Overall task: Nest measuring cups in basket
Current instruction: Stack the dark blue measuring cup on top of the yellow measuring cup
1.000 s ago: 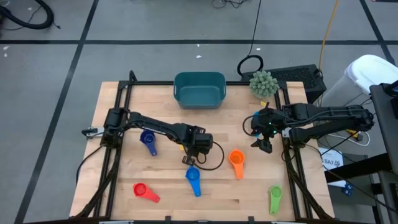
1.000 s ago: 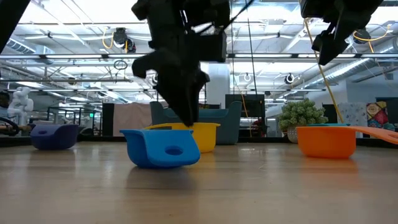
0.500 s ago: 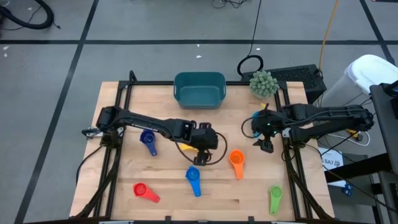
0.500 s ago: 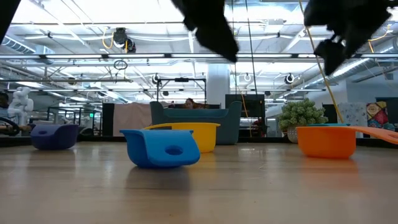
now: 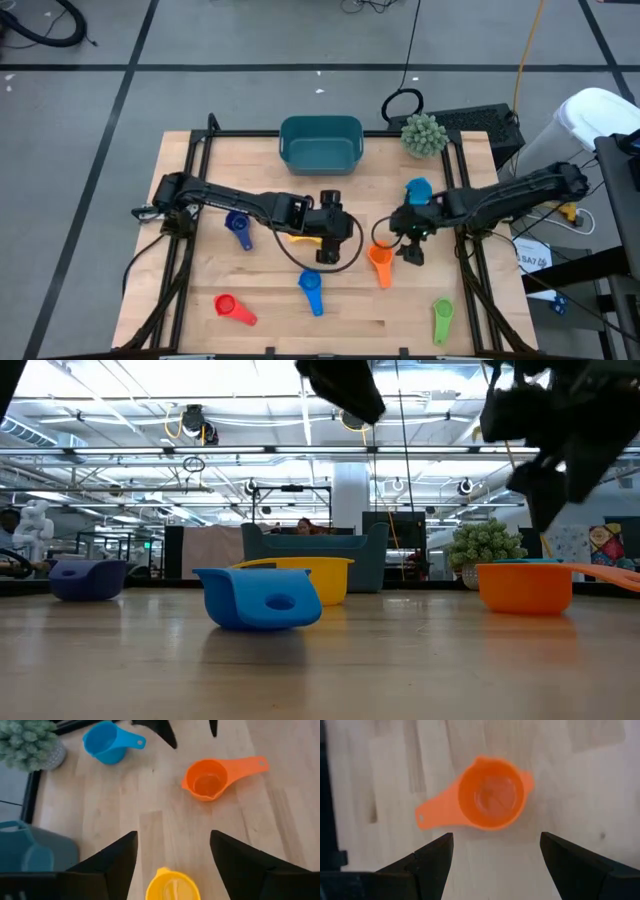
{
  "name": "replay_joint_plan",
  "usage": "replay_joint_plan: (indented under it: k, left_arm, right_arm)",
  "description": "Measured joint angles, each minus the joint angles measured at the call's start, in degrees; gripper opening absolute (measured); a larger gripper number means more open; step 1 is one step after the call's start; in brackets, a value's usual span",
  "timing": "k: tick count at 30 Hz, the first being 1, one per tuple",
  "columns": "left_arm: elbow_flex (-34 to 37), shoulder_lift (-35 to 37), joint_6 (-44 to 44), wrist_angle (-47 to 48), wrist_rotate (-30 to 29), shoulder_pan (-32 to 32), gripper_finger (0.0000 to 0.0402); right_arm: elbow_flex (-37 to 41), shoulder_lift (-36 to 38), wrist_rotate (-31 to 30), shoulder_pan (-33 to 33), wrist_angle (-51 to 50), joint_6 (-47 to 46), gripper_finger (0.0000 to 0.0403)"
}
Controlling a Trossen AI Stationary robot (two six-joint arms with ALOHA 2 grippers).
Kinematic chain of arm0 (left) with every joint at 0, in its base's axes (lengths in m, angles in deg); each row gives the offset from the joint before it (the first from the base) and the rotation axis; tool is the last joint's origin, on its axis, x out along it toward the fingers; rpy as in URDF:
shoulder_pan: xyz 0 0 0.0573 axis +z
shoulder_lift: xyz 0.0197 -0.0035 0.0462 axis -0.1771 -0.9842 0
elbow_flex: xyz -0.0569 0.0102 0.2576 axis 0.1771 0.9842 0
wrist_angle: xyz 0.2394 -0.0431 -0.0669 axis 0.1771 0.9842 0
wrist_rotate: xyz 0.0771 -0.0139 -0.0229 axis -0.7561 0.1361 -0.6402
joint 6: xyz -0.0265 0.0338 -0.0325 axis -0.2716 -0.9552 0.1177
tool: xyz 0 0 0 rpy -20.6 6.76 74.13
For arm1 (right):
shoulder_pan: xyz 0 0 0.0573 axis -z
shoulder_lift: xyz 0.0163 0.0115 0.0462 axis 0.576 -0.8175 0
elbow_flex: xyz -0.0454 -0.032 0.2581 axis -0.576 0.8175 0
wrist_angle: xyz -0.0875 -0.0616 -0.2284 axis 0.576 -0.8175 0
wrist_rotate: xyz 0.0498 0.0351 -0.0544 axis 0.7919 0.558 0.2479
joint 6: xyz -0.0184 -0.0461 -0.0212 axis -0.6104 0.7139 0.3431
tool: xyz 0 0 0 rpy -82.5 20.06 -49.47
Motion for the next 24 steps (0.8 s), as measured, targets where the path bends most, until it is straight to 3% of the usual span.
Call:
replay_joint_plan:
  k: [7, 17, 24]
  left_arm:
    - [0.0, 5.2, 0.4, 4.5, -1.4, -0.9, 0.0231]
    - [0.2, 8.3, 6.7, 17.0, -2.5, -2.8, 0.0230]
    - [6.8, 7.7, 13.9, 17.3, -0.2, -5.6, 0.0230]
  right_arm:
    - [0.4, -5.3, 0.0, -0.3, 1.9, -1.9, 0.0288]
    - [0.3, -5.9, -1.3, -0.6, 5.4, -2.5, 0.0288]
    - [0.3, -4.1, -1.5, -0.6, 4.5, -2.4, 0.0288]
